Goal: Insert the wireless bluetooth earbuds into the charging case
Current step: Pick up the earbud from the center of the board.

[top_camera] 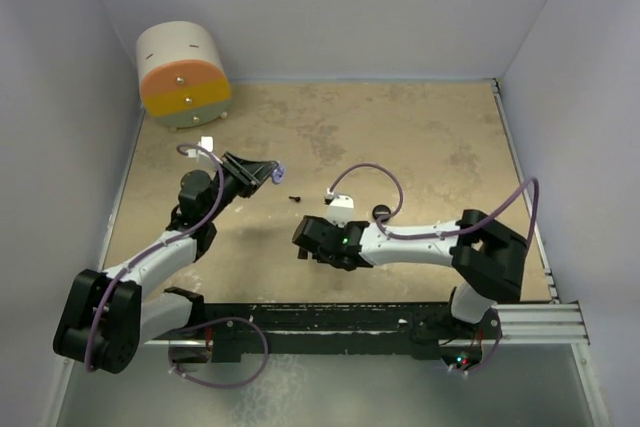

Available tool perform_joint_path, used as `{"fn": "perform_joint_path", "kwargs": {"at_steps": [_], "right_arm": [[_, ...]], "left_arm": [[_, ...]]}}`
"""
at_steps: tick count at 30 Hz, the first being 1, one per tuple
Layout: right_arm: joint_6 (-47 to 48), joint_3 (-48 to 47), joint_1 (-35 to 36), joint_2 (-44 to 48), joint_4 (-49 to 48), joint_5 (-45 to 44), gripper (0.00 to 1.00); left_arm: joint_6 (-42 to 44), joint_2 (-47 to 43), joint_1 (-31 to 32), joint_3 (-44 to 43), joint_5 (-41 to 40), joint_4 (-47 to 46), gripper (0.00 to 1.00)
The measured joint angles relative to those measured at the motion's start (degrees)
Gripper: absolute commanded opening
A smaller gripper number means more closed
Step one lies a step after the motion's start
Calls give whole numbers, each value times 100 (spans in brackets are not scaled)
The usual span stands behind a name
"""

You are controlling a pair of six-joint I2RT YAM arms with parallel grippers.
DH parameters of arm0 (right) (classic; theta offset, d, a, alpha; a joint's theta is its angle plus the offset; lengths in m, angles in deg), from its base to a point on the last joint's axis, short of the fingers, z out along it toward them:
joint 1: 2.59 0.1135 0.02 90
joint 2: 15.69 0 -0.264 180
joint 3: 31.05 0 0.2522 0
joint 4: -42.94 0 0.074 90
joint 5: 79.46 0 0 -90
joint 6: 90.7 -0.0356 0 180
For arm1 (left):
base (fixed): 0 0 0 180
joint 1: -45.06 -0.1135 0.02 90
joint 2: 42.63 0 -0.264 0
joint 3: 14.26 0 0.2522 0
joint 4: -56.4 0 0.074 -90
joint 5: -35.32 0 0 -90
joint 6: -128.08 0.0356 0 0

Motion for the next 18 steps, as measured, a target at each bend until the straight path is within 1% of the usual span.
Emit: {"fn": "perform_joint_path", "kwargs": {"at_steps": [5, 8, 13, 18], "right_arm": [[-146, 251, 184, 586, 188, 17, 89], [-197, 426, 210, 763, 184, 37, 89], [-223, 739, 245, 728, 157, 136, 89], [-199, 802, 269, 603, 0, 168, 90]], "left_arm": [[26, 0, 0, 4, 0, 13, 0], [39, 4, 0, 4, 0, 13, 0], [42, 35, 0, 4, 0, 11, 0], [46, 42, 0, 4, 0, 13, 0]]}}
